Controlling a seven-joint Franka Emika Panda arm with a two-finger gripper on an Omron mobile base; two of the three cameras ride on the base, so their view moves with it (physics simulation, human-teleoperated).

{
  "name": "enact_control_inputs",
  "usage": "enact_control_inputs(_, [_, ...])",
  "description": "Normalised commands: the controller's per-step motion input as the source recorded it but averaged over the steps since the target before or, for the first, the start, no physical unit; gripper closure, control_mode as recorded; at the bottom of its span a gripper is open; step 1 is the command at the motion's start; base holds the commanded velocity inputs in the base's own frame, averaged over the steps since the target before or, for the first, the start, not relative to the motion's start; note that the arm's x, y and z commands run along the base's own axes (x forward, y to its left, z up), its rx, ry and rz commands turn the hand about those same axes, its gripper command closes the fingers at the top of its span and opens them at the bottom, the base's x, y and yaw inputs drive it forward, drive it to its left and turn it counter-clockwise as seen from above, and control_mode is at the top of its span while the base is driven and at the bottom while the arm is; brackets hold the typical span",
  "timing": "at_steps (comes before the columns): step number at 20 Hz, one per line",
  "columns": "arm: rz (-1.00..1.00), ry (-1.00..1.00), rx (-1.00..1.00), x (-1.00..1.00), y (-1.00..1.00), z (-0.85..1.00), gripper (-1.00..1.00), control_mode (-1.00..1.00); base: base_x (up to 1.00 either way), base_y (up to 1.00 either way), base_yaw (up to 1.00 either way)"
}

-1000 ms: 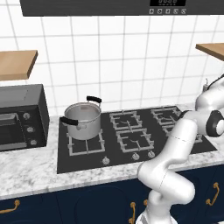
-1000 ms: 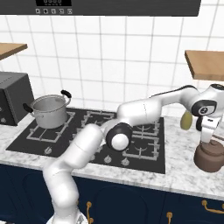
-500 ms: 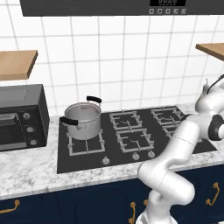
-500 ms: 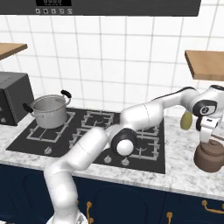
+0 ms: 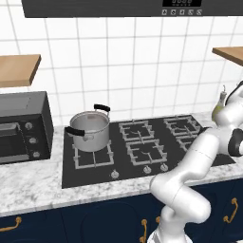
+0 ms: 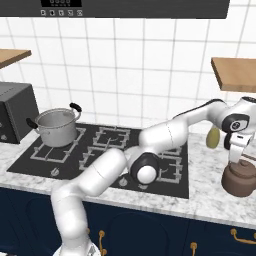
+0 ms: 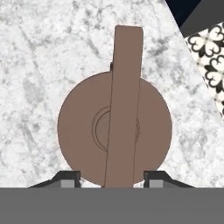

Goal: Pick the kettle from the counter and place it on a stove burner. Then turn the burner on.

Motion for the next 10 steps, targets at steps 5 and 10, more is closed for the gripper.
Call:
enact_control_inputs(5, [0.00,-0.03,0.00,-0.49,0.13,0.00,1.00,-1.00,0.00,0.00,0.00])
enact_control_inputs(10, [0.01,-0.12,-0.07,-1.00,0.54,0.00,1.00,-1.00,0.00,0.00,0.00])
